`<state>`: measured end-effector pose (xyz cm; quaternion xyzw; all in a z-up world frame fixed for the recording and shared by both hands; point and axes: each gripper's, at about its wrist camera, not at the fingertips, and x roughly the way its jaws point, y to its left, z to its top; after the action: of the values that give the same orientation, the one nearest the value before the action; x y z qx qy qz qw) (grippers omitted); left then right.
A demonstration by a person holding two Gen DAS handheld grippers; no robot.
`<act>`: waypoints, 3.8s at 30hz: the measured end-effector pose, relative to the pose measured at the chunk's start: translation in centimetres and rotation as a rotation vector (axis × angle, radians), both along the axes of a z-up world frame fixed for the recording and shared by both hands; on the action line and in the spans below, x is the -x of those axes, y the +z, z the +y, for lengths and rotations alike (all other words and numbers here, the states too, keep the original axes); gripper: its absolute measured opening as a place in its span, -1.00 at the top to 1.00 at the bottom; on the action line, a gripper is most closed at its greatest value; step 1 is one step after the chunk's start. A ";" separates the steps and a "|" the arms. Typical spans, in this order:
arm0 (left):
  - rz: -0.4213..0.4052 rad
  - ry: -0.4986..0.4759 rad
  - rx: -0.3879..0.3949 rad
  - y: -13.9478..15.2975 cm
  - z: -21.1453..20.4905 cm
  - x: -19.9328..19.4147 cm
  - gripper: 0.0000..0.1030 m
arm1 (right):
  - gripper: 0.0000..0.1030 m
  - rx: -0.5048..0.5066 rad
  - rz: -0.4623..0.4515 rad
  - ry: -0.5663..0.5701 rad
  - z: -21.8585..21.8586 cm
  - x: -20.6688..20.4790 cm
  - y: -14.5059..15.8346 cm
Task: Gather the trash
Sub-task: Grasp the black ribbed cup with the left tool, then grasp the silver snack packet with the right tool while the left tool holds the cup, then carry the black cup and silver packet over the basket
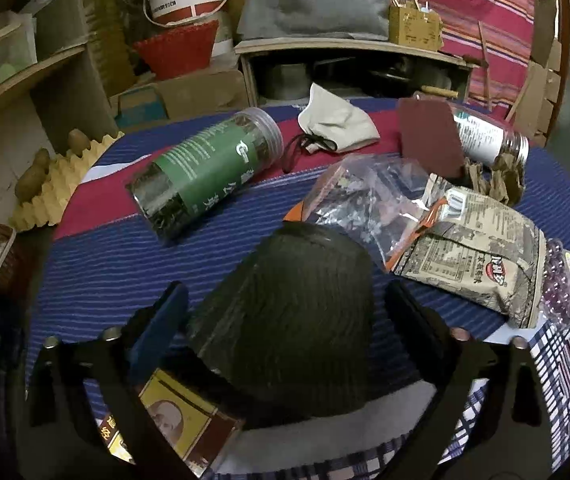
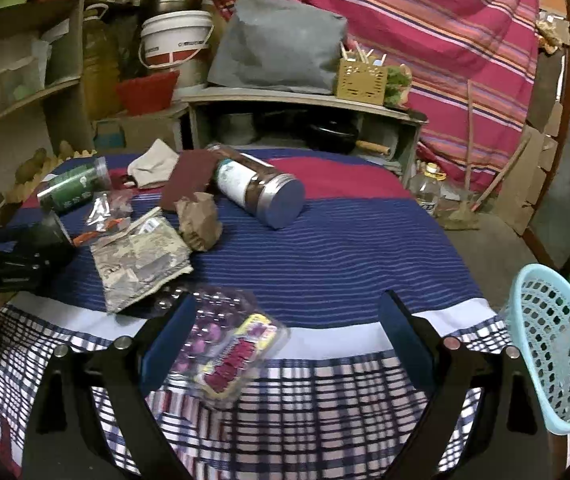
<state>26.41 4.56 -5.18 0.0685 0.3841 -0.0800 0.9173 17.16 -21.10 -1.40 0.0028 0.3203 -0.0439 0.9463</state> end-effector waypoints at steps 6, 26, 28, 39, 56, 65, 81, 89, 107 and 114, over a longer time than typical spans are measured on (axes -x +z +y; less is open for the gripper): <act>-0.009 -0.008 0.006 0.9 0.1 0.9 -0.48 | -0.76 0.015 0.006 0.042 2.0 -0.7 -0.1; -0.076 0.037 0.024 4.4 2.2 5.3 -0.14 | -0.72 -0.019 0.149 0.182 7.2 -7.7 -2.7; -0.083 0.046 0.020 4.5 2.2 5.3 -0.14 | -0.36 -0.044 0.172 0.209 7.3 -8.0 -3.1; -0.093 0.072 0.018 5.6 1.0 6.1 -0.14 | 0.61 -0.129 0.106 0.232 4.2 -5.3 -0.5; -0.135 -0.027 0.047 8.1 -8.1 9.5 -0.14 | 0.79 -0.204 0.053 0.115 -8.5 2.7 1.8; -0.121 -0.002 0.016 6.6 -7.5 10.0 -0.14 | -0.21 -0.146 0.069 0.129 -6.1 2.3 0.4; -0.093 0.071 0.037 4.7 -2.5 9.1 -0.14 | 0.69 -0.137 0.176 0.228 -0.9 -1.1 -3.1; -0.124 0.026 0.045 6.2 -5.5 9.8 -0.14 | 0.77 -0.163 0.066 0.180 -5.4 2.5 0.8; -0.169 -0.271 0.086 8.2 -24.0 11.9 -0.14 | 0.77 -0.136 -0.025 -0.146 -23.3 12.7 2.6; -0.168 -0.382 0.128 8.5 -31.6 13.2 -0.14 | 0.77 -0.152 -0.028 -0.229 -28.3 15.2 1.7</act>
<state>13.25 -27.08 3.37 0.0882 0.2803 -0.2707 0.9167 1.94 -49.41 0.33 0.1114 0.3071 -0.1272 0.9366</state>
